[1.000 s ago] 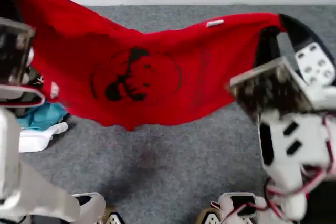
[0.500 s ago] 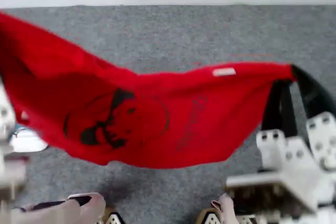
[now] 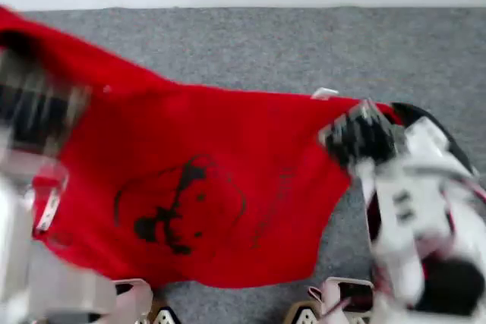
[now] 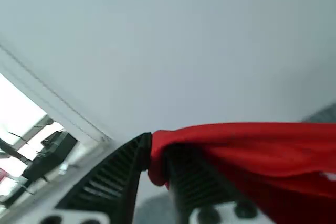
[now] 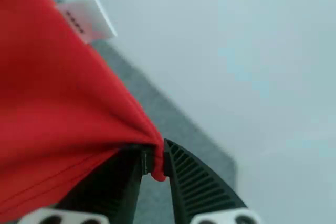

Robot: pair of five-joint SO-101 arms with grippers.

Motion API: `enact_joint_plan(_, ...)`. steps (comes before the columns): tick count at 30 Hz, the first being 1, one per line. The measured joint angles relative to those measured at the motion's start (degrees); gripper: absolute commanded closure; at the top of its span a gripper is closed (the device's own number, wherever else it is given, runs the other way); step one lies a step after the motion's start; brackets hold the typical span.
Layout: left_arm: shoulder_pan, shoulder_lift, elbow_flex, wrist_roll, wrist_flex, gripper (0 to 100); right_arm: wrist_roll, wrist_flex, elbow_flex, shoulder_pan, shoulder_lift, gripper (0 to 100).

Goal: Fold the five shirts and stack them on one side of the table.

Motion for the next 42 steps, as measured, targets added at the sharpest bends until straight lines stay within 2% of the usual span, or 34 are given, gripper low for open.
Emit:
enact_joint_plan(5,2.29,7.03,19.96,0.0,-1.05,99,2.37,-12.04,15.82,0.09,4.22,98.8)
enact_joint_plan(11,2.81,15.56,35.6,0.0,-15.47,99,5.98,-31.74,28.48,0.09,10.9,98.8)
enact_joint_plan(16,2.99,23.47,37.45,0.0,-27.34,99,7.56,-47.65,29.27,0.09,21.1,98.8)
enact_joint_plan(22,3.08,33.67,37.54,0.0,-39.91,99,13.1,-67.25,29.36,0.09,35.78,98.8)
enact_joint_plan(26,3.16,38.95,37.01,0.0,-45.98,99,14.59,-74.99,26.46,0.09,45.36,98.8)
enact_joint_plan(33,3.16,47.82,24.09,0.0,-45.71,99,14.68,-76.84,9.41,0.09,60.57,98.8)
enact_joint_plan(37,3.16,51.25,14.42,0.0,-41.05,99,14.68,-76.84,2.99,0.09,66.37,98.8)
enact_joint_plan(42,2.9,53.54,3.52,-0.44,-33.41,99,14.68,-75.34,1.93,0.09,67.96,98.8)
